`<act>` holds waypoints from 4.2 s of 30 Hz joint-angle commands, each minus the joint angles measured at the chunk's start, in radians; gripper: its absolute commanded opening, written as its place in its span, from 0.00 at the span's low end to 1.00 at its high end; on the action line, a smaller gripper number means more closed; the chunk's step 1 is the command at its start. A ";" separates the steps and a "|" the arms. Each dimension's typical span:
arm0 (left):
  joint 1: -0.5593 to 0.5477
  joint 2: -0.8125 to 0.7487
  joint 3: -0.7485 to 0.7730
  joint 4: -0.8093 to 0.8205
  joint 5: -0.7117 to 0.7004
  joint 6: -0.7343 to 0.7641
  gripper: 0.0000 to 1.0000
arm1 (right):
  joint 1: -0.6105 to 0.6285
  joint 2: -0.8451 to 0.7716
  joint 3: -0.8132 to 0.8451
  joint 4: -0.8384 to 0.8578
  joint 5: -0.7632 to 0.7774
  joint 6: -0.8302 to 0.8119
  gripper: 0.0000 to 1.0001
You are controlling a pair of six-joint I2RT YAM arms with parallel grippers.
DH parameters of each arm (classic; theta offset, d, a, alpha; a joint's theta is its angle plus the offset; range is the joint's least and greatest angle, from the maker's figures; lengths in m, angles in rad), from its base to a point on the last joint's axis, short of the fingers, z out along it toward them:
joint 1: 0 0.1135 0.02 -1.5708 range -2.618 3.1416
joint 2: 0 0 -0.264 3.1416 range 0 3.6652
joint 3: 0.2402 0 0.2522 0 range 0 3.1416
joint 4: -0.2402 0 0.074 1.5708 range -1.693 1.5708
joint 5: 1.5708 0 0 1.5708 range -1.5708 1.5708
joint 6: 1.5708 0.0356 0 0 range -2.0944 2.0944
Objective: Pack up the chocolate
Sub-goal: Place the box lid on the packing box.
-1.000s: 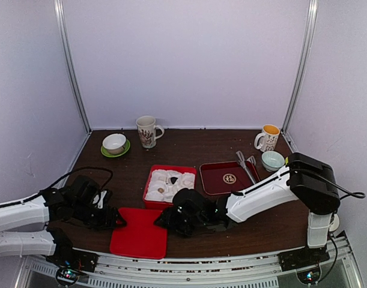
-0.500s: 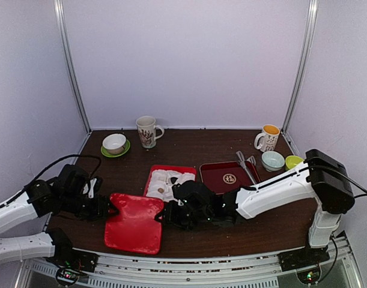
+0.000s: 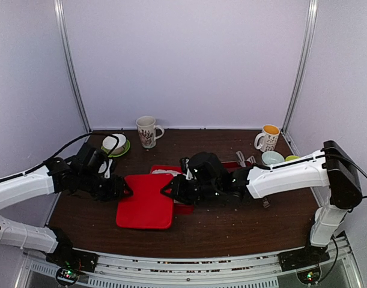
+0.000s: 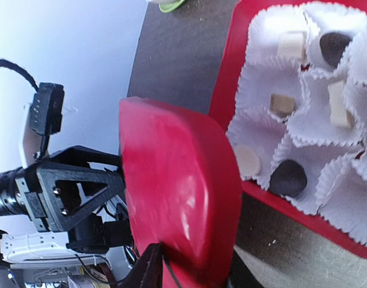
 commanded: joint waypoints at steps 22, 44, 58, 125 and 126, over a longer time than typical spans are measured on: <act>0.023 0.646 0.498 0.390 0.233 0.134 0.54 | -0.327 0.096 -0.003 -0.048 -0.228 -0.227 0.34; 0.029 0.594 0.510 0.202 0.235 0.217 0.55 | -0.372 0.097 -0.178 0.026 -0.273 -0.271 0.47; 0.030 0.437 0.327 0.145 0.277 0.201 0.58 | -0.412 0.088 -0.280 0.343 -0.366 -0.258 0.44; 0.154 0.724 0.544 0.087 0.251 0.305 0.29 | -0.381 0.169 0.048 -0.176 -0.297 -0.453 0.55; 0.156 0.724 0.544 0.086 0.244 0.308 0.29 | -0.381 0.172 0.057 -0.188 -0.293 -0.459 0.55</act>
